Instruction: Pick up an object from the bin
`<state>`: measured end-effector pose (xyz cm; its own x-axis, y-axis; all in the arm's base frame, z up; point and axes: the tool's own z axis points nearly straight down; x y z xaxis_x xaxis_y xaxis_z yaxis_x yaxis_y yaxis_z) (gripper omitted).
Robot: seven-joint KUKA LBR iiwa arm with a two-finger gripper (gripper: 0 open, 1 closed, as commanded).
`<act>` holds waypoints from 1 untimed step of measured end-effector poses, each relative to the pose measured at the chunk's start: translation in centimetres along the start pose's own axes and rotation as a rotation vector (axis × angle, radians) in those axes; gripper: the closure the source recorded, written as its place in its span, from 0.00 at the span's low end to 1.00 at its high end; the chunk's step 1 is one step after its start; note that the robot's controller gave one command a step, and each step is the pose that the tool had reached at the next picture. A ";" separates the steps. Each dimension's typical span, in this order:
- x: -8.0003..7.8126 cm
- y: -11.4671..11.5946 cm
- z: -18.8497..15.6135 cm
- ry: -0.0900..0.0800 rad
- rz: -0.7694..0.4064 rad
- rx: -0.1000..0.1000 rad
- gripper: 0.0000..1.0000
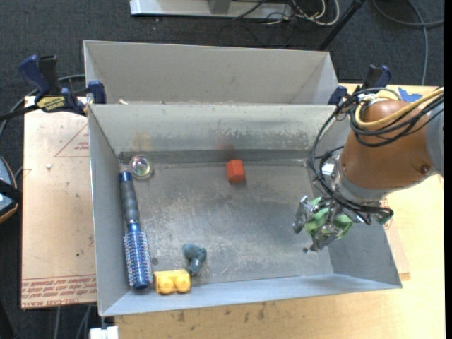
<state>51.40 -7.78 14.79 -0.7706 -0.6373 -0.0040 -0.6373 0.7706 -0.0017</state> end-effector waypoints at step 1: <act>-0.1 0.0 -0.1 0.001 0.003 -0.002 1.00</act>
Offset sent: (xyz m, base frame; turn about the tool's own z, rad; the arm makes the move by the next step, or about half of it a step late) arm 0.0001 0.0001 0.0019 0.0000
